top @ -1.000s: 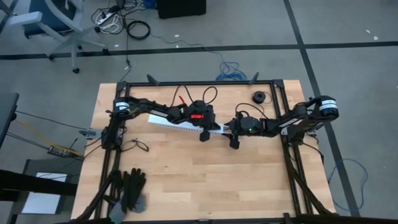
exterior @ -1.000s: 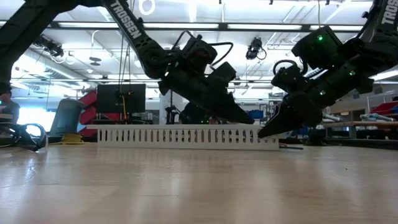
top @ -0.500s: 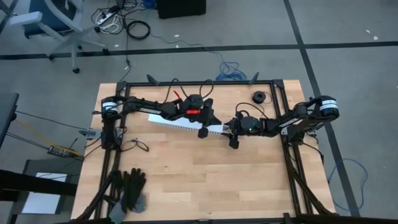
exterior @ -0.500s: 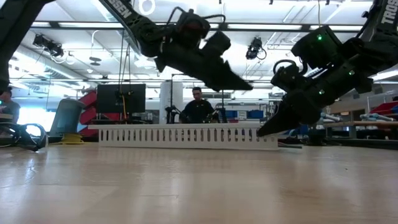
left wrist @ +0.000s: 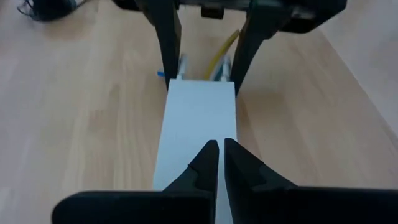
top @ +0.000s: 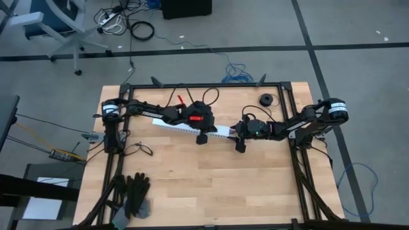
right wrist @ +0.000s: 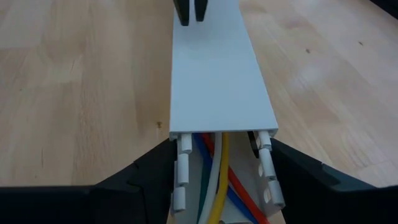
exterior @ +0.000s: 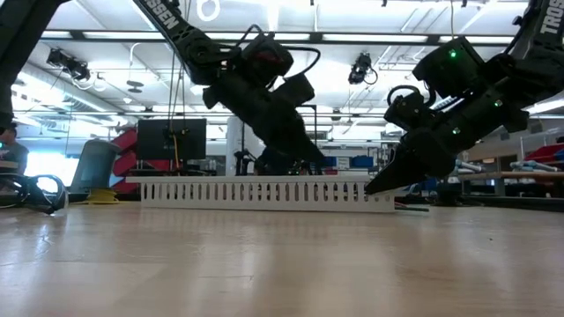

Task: Ziptie cables
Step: Close the white cable duct

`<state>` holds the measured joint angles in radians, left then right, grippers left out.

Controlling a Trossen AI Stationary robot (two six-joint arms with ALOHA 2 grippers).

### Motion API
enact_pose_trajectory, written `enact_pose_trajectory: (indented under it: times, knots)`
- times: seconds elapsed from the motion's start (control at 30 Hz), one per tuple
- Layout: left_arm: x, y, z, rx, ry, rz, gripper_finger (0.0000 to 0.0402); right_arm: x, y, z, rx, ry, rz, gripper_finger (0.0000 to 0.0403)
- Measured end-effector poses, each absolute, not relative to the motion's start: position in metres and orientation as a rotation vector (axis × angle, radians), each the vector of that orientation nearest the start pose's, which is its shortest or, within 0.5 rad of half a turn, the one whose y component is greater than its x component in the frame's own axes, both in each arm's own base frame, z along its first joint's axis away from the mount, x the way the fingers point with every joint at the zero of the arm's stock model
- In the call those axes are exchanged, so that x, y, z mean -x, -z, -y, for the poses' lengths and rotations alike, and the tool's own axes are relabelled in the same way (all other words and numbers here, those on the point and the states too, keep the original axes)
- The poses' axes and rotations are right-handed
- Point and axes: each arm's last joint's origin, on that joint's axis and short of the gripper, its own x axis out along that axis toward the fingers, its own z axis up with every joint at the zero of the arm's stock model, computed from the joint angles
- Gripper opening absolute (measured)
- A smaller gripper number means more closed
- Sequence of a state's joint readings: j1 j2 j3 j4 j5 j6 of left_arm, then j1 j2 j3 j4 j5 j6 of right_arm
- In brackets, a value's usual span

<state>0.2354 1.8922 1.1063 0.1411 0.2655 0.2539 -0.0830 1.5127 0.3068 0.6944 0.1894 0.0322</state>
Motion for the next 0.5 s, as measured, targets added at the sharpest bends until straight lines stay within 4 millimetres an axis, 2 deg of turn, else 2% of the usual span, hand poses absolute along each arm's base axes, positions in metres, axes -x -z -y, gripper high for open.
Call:
enact_pose_trajectory:
  times: [0.17, 0.33, 0.5]
  knots:
    - [-0.391, -0.151, -0.086, -0.076, 0.116, -0.627, 0.0000, -0.230, -0.112, 0.025, -0.004, 0.275, -0.511, 0.0218]
    - [-0.405, -0.136, -0.088, -0.027, 0.144, -0.592, 0.0000, -0.230, -0.111, 0.025, -0.004, 0.275, -0.513, 0.0218]
    - [-0.416, -0.133, -0.090, -0.023, 0.159, -0.547, 0.0000, -0.230, -0.112, 0.025, -0.005, 0.276, -0.512, 0.0219]
